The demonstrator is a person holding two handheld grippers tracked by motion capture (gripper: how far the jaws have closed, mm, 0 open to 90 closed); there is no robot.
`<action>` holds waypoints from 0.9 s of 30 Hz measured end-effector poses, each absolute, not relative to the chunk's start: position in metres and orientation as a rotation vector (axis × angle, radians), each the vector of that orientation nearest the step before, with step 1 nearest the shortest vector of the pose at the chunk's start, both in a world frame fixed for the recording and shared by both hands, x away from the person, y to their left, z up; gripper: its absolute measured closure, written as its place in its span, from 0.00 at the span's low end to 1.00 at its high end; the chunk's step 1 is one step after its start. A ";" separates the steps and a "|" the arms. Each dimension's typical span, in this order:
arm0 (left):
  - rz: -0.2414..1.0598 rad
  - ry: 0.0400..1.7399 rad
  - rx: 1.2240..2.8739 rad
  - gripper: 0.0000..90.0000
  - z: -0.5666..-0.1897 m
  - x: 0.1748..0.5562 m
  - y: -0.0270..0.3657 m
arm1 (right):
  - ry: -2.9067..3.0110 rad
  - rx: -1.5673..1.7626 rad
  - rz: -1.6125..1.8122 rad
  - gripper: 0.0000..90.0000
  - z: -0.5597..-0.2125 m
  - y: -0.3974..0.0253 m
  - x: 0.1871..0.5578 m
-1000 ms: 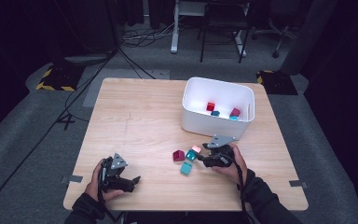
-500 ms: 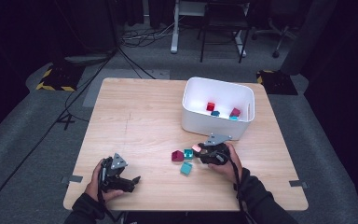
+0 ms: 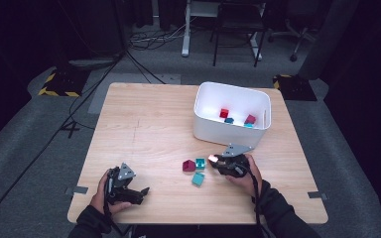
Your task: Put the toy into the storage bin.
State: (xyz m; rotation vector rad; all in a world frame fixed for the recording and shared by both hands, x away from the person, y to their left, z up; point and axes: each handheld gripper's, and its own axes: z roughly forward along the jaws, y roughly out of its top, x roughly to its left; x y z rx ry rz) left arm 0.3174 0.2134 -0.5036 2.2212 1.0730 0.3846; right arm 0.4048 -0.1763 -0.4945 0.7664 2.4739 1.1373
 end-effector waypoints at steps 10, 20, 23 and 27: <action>0.386 1.073 2.221 0.01 -0.504 0.317 0.213 | 2.471 0.730 1.160 0.74 -0.488 -0.183 0.396; 0.371 1.068 2.218 0.00 -0.504 0.318 0.213 | 2.435 0.728 1.198 0.74 -0.475 -0.197 0.386; 0.366 1.068 2.215 0.00 -0.504 0.318 0.213 | 2.419 0.728 1.213 0.74 -0.469 -0.204 0.383; 0.364 1.062 2.218 0.00 -0.504 0.319 0.213 | 2.394 0.738 1.235 0.74 -0.463 -0.214 0.382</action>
